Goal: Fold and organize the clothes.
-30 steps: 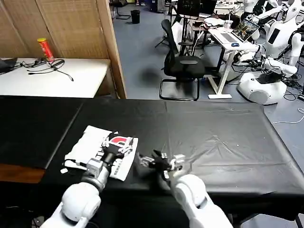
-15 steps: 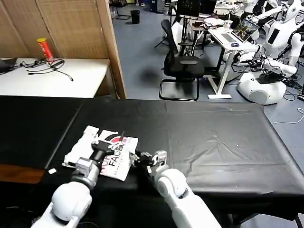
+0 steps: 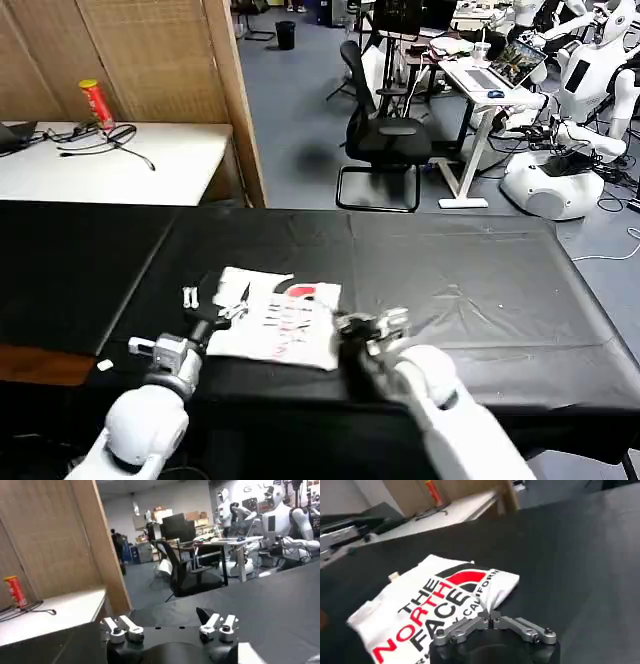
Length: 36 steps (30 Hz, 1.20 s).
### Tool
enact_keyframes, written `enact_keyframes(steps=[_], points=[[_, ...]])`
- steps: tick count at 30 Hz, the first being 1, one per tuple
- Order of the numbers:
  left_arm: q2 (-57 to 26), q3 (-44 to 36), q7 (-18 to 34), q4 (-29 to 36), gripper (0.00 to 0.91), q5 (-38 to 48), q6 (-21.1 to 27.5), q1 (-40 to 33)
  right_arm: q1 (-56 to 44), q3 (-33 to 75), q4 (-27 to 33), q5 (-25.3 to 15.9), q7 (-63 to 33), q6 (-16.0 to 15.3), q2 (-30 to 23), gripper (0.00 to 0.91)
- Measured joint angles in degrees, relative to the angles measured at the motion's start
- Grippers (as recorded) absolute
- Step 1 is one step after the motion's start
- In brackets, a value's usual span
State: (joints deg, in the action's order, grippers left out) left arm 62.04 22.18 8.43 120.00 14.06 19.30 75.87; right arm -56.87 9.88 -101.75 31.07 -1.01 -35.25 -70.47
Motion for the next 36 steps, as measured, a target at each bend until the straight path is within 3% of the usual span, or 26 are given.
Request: enact_keyframes(steps=[1, 2, 8, 12, 16, 22, 29, 31, 34, 36], points=[[0.17, 0.0, -0.01, -0.32, 0.878, -0.01, -0.12, 0.16, 0.17, 0.62, 0.17, -0.56, 0.42, 0.09, 1.1, 0.107], [0.38, 0.05, -0.01, -0.6, 0.878, 0.0, -0.2, 0.32, 0.3, 1.2, 0.41, -1.32, 0.94, 0.12, 2.12, 0.878], [1.63, 0.48, 0.86, -2.44, 0.878, 0.88, 0.04, 1.29, -1.27, 4.33, -0.66, -5.49, 2.2, 1.11, 6.62, 0.878], [1.89, 1.11, 1.26, -2.88, 0.878, 5.01, -1.52, 1.85, -5.64, 6.65, -5.71, -5.87, 0.76, 2.46, 8.39, 0.878], [1.3, 0.9, 0.82, -4.09, 0.878, 5.07, -7.96, 2.62, -11.18, 9.54, -11.3, -8.13, -0.9, 5.49, 8.5, 0.878], [0.66, 0.63, 2.62, -2.87, 0.878, 5.84, -7.35, 4.7, -21.4, 13.42, -17.87, -12.57, -4.87, 13.85, 6.7, 0.878], [0.01, 2.05, 3.95, 2.3, 0.878, 5.77, -8.01, 11.52, -35.54, 14.25, -19.33, -22.68, -9.49, 31.79, 3.85, 0.878], [0.19, 2.63, 4.6, 3.86, 0.878, 5.73, -8.31, 14.09, -38.9, 14.52, -19.48, -23.88, -10.56, 36.17, 3.39, 0.878], [0.8, 3.57, 4.71, 5.95, 0.878, 5.69, -9.58, 18.33, -43.69, 14.37, -20.52, -25.06, -12.75, 41.21, 2.93, 0.878], [1.26, 4.14, 4.79, 6.96, 0.878, 5.69, -10.46, 21.16, -46.74, 14.34, -21.12, -25.87, -13.95, 42.9, 2.57, 0.878]])
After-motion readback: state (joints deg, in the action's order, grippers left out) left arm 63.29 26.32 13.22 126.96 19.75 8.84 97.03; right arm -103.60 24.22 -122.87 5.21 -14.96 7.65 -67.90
